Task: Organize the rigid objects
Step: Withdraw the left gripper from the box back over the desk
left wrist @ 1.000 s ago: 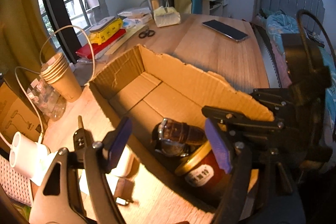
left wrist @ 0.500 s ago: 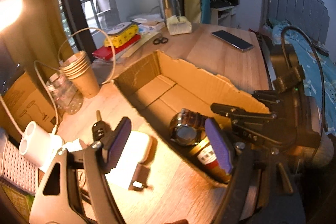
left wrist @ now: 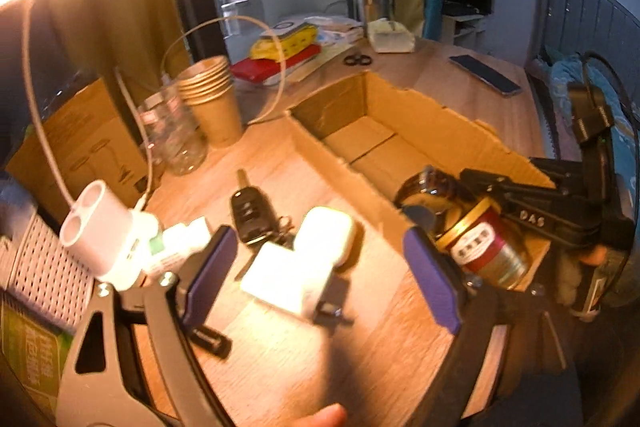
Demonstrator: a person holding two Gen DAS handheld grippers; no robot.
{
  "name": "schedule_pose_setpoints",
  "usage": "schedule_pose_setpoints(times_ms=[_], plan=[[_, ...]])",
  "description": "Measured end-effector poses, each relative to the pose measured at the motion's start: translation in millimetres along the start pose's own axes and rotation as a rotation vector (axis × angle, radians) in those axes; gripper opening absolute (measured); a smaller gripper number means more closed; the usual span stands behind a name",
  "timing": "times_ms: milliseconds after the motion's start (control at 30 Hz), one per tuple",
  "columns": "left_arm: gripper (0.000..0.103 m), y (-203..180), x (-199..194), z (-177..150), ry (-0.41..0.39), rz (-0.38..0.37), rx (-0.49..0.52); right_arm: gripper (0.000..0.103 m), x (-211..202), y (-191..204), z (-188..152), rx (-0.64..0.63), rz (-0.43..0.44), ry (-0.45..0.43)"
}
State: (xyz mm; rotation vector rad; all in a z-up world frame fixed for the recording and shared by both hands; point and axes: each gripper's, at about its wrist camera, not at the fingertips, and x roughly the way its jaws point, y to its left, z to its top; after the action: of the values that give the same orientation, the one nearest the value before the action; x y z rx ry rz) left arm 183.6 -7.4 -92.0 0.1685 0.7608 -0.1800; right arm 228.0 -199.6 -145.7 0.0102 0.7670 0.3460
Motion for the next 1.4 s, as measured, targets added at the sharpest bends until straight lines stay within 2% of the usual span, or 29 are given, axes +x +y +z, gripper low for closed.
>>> schedule_pose_setpoints(times_ms=[333,933,1400], plan=[[0.094,27,-8,-14,0.001,0.039,-0.057,0.023,0,1,0,0.0,0.001,0.0],[0.095,78,-6,-47,0.069,0.161,-0.123,0.023,0,-1,0,0.0,0.002,0.0],[0.094,88,10,-62,0.136,0.137,-0.116,0.023,0,-1,0,0.0,0.003,-0.001]])
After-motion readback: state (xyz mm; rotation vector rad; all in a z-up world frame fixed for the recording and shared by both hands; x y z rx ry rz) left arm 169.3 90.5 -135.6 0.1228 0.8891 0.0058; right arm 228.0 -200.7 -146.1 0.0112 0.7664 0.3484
